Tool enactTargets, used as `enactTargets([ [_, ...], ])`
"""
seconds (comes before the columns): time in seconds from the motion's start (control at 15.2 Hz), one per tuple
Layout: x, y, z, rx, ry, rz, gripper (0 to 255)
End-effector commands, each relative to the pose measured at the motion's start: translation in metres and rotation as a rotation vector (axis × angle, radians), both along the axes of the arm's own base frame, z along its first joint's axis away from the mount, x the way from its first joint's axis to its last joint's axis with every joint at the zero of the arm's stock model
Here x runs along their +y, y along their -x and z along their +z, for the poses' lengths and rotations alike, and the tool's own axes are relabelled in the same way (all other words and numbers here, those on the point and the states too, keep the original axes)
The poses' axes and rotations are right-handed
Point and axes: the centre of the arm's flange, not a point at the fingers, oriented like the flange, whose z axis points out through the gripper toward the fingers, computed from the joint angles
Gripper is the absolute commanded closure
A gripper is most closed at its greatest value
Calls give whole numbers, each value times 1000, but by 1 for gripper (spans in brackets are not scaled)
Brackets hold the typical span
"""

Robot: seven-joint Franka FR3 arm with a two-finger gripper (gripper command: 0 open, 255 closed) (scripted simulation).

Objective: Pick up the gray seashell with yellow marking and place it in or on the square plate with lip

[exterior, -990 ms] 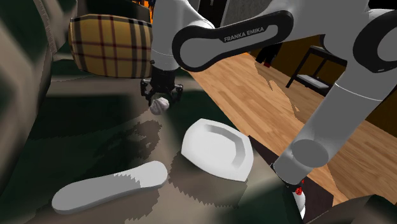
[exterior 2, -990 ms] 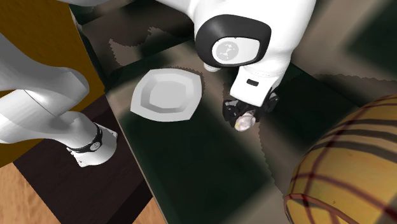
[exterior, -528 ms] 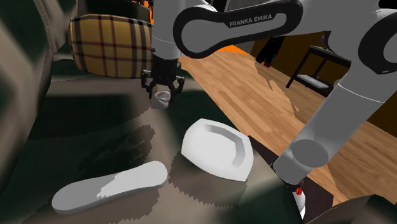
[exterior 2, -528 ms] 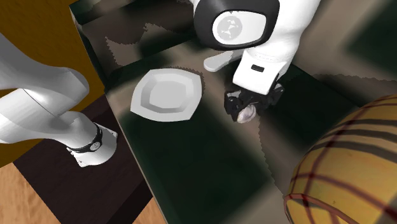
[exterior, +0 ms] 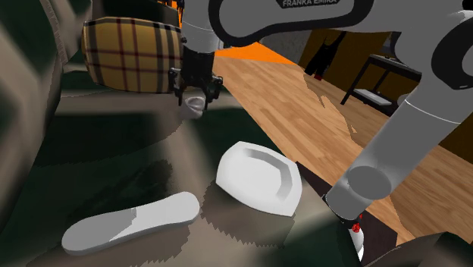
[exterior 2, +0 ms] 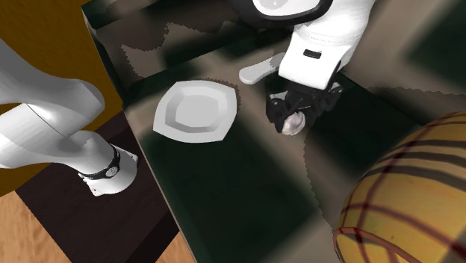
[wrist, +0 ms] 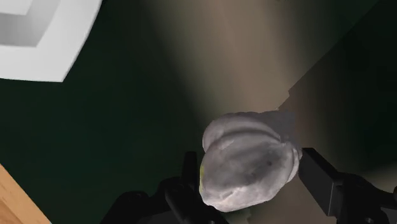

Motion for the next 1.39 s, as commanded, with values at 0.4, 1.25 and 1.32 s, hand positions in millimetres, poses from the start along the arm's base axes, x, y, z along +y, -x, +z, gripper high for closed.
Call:
enactTargets([
  [0.4,-13,78,11,0,0,0,255],
  [1.25,33,95,-53,270,101,467,0],
  [1.32,33,96,-58,270,101,467,0],
])
